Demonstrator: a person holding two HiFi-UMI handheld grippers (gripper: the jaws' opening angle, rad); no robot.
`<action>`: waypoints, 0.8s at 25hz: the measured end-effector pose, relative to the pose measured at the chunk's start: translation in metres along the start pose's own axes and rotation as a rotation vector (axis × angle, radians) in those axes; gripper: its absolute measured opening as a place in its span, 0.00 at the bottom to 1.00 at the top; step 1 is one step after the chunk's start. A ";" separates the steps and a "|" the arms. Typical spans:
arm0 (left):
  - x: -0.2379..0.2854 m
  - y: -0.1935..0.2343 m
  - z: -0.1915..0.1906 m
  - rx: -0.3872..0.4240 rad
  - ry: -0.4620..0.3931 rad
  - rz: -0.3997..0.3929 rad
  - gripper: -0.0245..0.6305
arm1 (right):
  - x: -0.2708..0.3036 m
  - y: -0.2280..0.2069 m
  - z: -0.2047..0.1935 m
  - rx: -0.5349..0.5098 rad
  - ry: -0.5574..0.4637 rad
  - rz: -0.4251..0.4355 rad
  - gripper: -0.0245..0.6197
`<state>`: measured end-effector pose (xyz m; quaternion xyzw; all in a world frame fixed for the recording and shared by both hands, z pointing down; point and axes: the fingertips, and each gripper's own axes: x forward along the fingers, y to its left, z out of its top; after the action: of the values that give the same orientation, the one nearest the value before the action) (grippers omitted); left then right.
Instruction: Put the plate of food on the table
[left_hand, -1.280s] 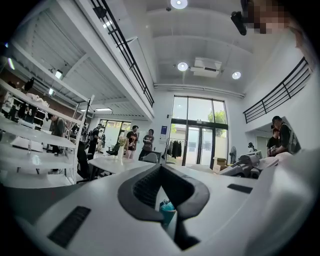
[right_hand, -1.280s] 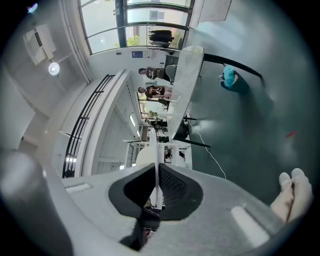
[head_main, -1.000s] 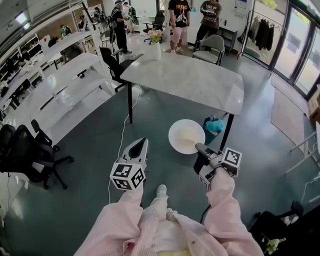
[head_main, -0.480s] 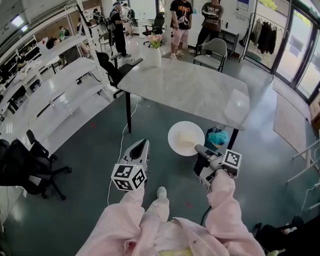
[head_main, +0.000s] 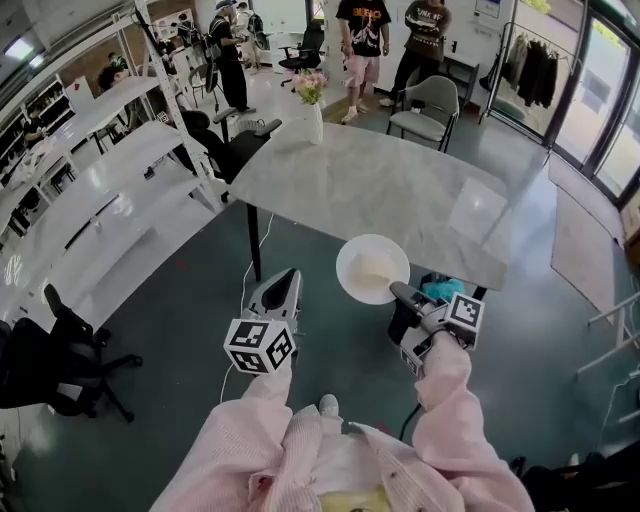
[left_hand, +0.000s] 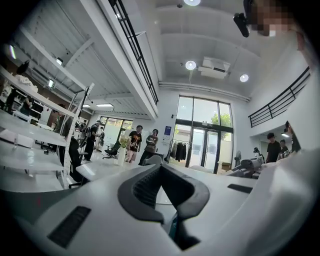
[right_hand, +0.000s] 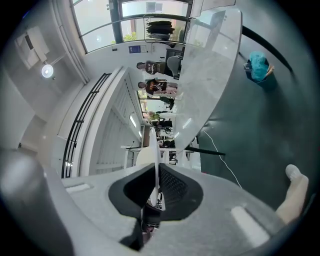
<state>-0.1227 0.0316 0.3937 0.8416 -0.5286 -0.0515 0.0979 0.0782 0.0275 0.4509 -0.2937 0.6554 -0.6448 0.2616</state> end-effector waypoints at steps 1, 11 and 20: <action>0.008 0.006 0.001 0.000 0.001 -0.002 0.03 | 0.008 -0.001 0.005 0.003 -0.002 0.002 0.06; 0.062 0.050 -0.003 -0.011 0.023 -0.002 0.03 | 0.066 -0.014 0.044 0.032 -0.017 0.000 0.06; 0.113 0.080 -0.016 -0.041 0.059 0.015 0.03 | 0.110 -0.026 0.089 0.047 -0.015 -0.022 0.06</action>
<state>-0.1408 -0.1020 0.4285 0.8367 -0.5305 -0.0366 0.1309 0.0670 -0.1135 0.4777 -0.2995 0.6348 -0.6606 0.2663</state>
